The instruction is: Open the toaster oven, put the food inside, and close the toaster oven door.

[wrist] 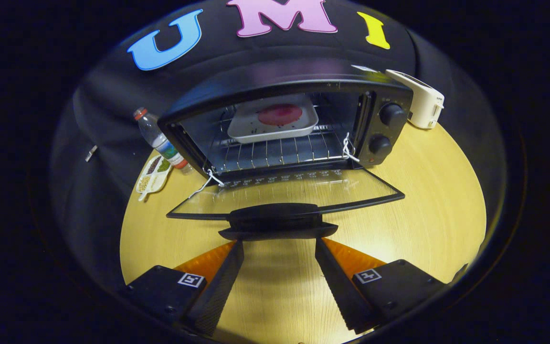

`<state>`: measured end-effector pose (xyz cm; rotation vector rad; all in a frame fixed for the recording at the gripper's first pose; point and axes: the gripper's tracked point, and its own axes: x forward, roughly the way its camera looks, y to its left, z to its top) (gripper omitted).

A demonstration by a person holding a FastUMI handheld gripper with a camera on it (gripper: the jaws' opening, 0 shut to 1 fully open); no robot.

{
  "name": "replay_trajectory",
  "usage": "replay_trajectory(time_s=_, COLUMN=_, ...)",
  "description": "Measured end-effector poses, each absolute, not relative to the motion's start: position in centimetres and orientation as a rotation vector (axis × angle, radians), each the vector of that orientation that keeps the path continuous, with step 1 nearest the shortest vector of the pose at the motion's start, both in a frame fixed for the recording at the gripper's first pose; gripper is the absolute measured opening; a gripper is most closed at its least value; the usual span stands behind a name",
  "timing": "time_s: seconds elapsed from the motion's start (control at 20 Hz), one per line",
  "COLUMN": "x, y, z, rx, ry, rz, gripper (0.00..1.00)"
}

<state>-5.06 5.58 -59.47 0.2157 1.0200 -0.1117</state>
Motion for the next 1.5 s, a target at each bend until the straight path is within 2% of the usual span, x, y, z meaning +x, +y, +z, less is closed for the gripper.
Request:
replay_trajectory(time_s=0.35, x=-3.2, y=5.8, z=-56.8, rx=0.246, ry=0.910, rz=-0.096, gripper=0.99)
replay_trajectory(time_s=0.95, x=-2.4, y=5.9, z=-55.9, rx=0.254, ry=0.881, rz=-0.075, gripper=0.99)
replay_trajectory(time_s=1.5, x=-4.0, y=-4.6, z=-42.4, rx=0.129, ry=0.637, rz=-0.184, gripper=0.99)
